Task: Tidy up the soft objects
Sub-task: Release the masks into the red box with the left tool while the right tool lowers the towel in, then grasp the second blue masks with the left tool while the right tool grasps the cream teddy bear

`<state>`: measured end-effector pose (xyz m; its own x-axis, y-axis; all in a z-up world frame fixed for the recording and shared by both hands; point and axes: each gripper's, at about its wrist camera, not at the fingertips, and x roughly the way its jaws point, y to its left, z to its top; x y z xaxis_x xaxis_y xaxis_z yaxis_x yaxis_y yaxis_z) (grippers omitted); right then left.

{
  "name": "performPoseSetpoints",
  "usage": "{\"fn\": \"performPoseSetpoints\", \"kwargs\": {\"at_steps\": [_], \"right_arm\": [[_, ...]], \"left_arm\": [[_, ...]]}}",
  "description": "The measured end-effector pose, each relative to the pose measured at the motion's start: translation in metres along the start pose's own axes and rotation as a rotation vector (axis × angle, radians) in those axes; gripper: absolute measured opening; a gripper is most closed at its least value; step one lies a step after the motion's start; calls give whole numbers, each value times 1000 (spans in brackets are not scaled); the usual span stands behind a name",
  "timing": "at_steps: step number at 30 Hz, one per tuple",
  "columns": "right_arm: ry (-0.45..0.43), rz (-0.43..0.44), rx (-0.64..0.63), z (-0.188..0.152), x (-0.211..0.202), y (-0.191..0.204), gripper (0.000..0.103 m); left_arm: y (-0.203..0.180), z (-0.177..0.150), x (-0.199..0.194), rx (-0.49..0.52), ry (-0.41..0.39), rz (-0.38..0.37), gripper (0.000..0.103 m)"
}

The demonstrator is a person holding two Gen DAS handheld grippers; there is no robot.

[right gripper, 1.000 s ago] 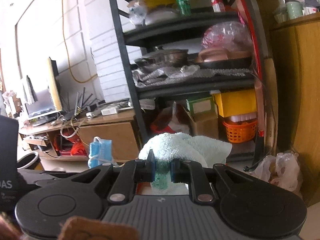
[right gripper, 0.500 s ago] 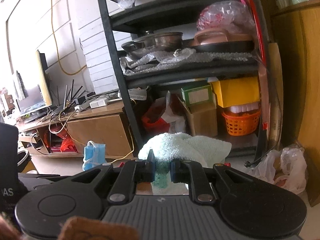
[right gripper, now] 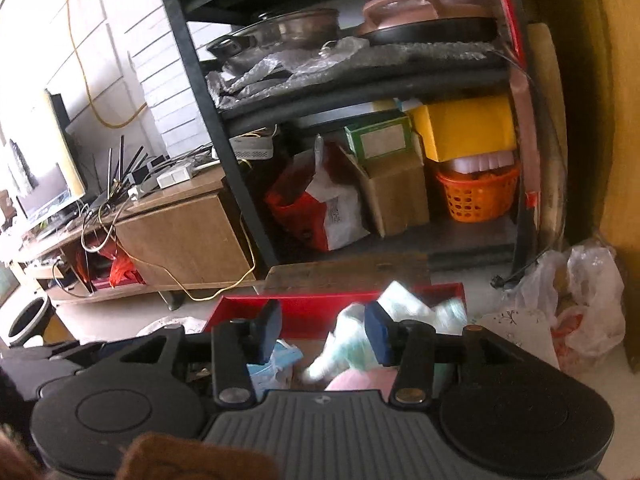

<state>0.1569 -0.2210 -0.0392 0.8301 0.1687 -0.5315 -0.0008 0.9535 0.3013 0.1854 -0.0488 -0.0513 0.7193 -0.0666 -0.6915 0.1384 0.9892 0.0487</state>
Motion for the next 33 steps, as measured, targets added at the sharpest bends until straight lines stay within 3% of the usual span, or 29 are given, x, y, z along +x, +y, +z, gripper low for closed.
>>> {"fn": "performPoseSetpoints", "kwargs": {"at_steps": [6, 17, 33], "right_arm": [[1, 3, 43, 2, -22, -4, 19], [29, 6, -23, -11, -53, 9, 19], [119, 30, -5, -62, -96, 12, 19]], "left_arm": [[1, -10, -16, 43, 11, -2, 69], [0, -42, -25, 112, 84, -41, 70], [13, -81, -30, 88, 223, -114, 70]]}}
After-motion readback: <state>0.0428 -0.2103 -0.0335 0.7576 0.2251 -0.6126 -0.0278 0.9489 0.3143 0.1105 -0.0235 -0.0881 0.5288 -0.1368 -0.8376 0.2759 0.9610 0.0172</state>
